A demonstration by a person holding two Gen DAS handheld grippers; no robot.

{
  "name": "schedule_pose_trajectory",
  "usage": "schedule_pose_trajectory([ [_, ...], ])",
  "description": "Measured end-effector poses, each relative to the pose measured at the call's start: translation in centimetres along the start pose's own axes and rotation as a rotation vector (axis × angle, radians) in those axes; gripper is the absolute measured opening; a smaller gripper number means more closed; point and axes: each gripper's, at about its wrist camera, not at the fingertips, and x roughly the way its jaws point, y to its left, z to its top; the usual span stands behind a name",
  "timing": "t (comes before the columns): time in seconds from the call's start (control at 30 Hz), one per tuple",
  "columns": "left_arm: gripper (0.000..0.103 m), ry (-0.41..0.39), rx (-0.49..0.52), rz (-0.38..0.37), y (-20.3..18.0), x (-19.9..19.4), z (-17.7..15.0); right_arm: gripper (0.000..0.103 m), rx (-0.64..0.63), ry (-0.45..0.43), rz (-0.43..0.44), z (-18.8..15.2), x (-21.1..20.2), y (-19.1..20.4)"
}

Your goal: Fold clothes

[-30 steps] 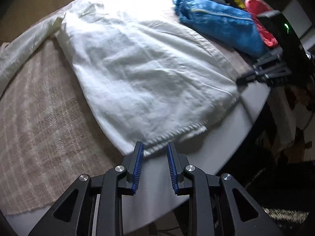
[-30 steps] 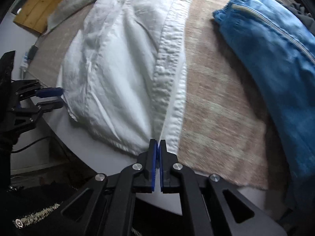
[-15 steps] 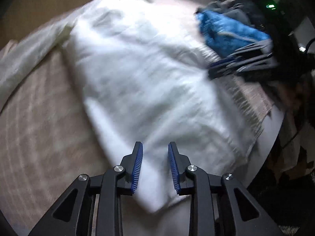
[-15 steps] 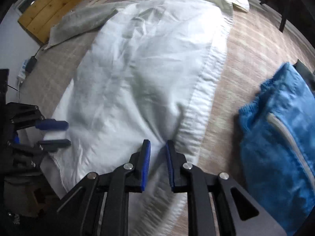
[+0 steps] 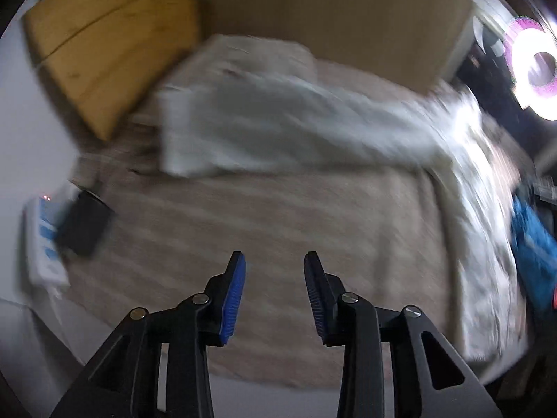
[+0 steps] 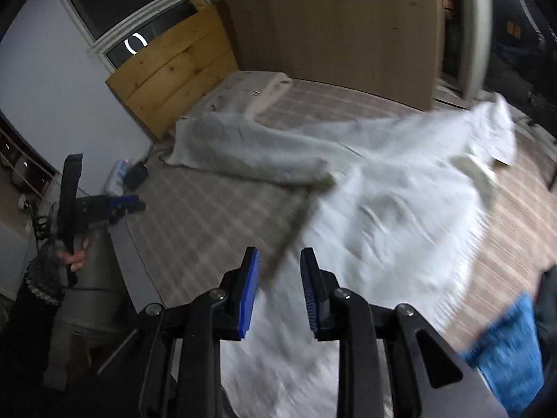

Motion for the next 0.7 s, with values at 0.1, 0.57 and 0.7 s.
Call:
schedule_pose_trajectory([
  [0.1, 0.045, -0.019, -0.062, -0.044, 5.0, 1.9, 4.0, 0.025, 0.045, 0.004, -0.029, 1.5, 2.8, 1.7],
  [0.57, 0.048, 0.122, 0.068, -0.151, 11.3, 12.4, 13.4, 0.025, 0.21, 0.059, -0.099, 7.0, 14.6, 6.7],
  [0.7, 0.046, 0.129, 0.118, -0.193, 10.3, 13.4, 13.3, 0.025, 0.204, 0.039, 0.014, 9.4, 16.3, 8.4],
])
